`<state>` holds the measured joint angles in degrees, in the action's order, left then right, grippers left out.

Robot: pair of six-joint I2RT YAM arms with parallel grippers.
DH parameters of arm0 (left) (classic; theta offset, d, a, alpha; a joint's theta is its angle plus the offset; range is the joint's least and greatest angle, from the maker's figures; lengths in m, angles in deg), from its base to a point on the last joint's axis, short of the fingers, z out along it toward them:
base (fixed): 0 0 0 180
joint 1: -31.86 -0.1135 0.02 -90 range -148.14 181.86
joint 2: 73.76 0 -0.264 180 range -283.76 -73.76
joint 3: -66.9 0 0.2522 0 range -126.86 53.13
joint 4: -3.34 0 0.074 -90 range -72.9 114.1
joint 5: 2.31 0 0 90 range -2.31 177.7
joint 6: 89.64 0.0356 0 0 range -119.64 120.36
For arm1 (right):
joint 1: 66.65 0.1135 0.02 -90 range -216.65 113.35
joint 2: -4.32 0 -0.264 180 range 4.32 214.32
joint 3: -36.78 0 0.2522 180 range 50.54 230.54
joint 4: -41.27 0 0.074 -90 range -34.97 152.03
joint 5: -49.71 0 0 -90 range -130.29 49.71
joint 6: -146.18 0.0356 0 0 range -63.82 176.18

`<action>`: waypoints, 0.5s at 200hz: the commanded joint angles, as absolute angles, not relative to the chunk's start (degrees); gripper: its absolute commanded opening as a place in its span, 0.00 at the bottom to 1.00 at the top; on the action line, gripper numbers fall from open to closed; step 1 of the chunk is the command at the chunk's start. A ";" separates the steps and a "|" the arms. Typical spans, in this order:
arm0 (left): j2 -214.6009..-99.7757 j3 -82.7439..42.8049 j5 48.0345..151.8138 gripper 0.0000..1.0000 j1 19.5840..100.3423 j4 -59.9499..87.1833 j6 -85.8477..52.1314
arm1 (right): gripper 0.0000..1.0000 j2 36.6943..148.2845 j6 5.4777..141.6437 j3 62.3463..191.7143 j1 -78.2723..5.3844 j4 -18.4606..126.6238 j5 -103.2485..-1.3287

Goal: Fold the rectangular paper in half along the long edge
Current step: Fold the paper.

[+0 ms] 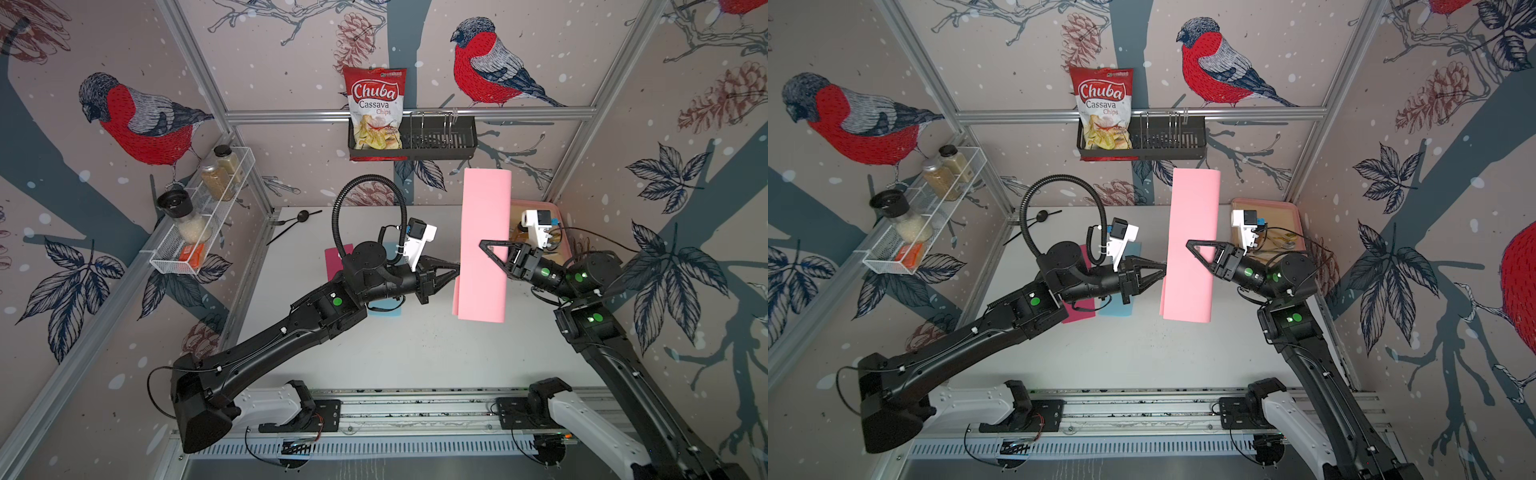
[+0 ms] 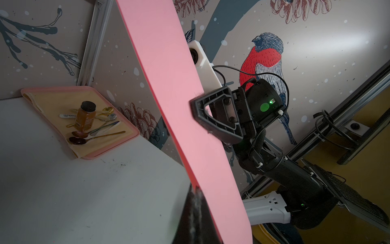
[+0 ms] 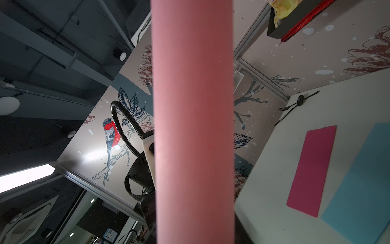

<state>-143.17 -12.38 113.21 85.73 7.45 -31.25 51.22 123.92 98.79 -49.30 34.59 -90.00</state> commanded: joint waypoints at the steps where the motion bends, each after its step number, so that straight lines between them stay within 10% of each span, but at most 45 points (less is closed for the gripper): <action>1: -143.07 -12.34 114.03 0.00 85.92 6.38 -31.27 | 0.33 51.07 124.71 98.70 -49.33 31.21 -89.68; 100: -142.75 -12.33 113.87 0.00 86.00 6.53 -31.14 | 0.30 50.82 124.16 98.92 -49.73 32.29 -90.60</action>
